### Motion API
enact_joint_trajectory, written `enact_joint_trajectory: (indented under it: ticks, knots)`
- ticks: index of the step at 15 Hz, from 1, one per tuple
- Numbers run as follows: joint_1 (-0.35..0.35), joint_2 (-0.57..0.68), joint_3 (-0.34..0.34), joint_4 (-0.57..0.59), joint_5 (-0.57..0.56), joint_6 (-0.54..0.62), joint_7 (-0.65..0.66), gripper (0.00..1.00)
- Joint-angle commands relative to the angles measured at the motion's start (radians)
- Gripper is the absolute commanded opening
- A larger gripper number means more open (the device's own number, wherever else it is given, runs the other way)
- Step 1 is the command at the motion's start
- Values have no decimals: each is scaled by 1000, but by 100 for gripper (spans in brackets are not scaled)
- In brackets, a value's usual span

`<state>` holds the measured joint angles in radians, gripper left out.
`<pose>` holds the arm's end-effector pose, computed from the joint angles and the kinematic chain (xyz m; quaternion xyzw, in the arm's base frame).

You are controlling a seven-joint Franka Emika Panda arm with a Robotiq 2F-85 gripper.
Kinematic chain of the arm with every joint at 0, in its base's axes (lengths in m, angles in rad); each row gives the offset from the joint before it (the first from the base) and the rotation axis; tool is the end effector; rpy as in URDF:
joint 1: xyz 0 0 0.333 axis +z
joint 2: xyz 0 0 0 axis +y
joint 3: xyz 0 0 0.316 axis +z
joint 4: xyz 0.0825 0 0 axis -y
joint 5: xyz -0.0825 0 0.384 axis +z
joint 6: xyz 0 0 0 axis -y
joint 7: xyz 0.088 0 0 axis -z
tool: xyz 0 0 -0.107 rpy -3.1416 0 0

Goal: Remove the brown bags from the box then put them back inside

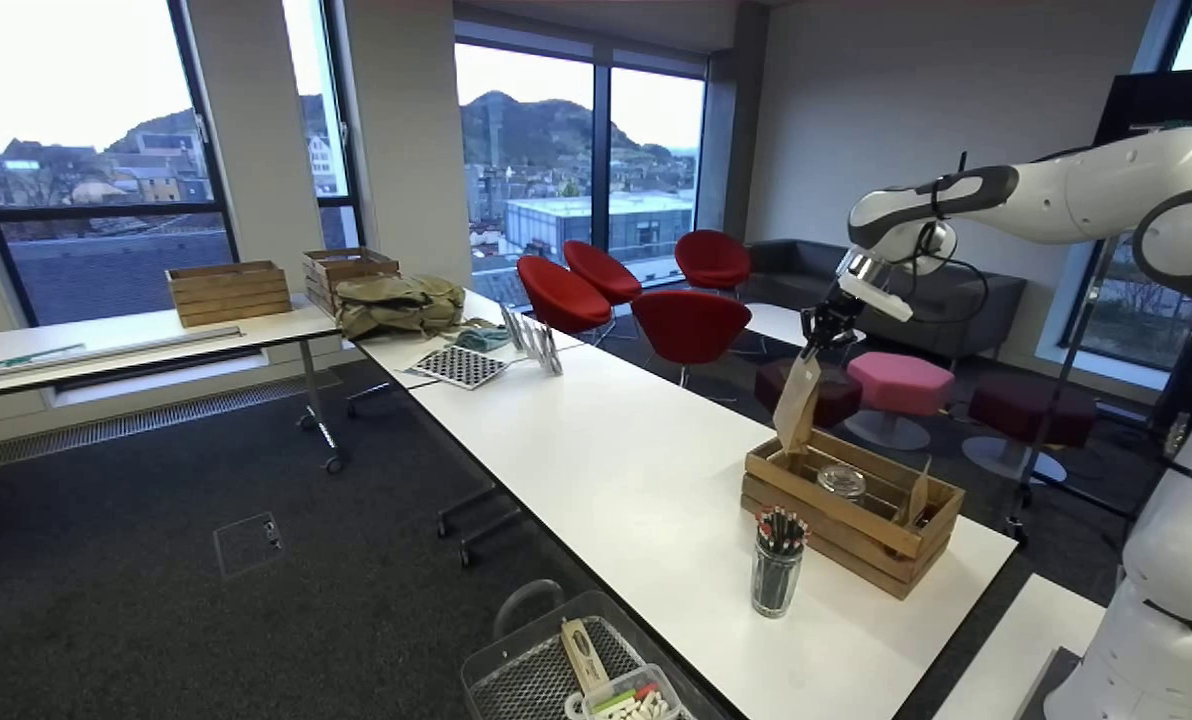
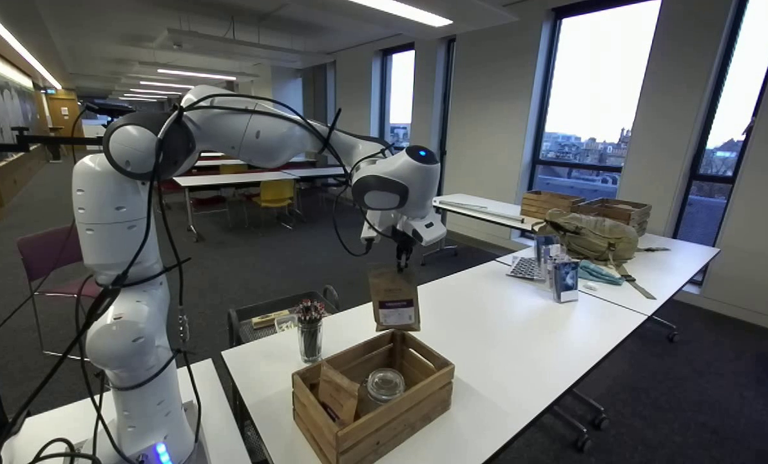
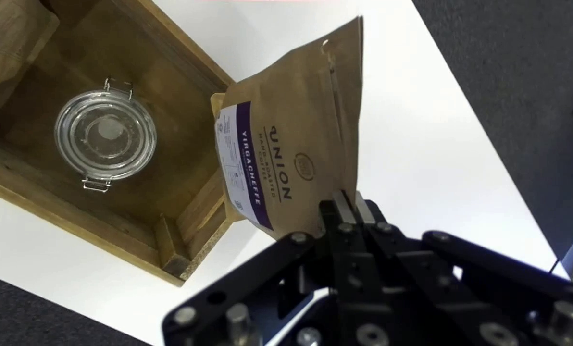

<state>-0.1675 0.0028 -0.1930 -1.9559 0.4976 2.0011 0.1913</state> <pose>0.5392 -0.1723 0.4835 -0.9057 0.3582 -0.0396 0.2231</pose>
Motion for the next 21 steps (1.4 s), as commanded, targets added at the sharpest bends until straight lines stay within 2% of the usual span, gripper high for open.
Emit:
enact_joint_trajectory:
  ticks: [1, 8, 13, 21]
  knots:
    - [-13, -10, -3, -62, 28, 139, 119, 0]
    - [-12, 47, -6, -132, 14, 371, 378, 0]
    - [-12, 64, -6, -143, 10, 409, 467, 0]
    - [2, -16, 7, -190, -6, 434, 486, 0]
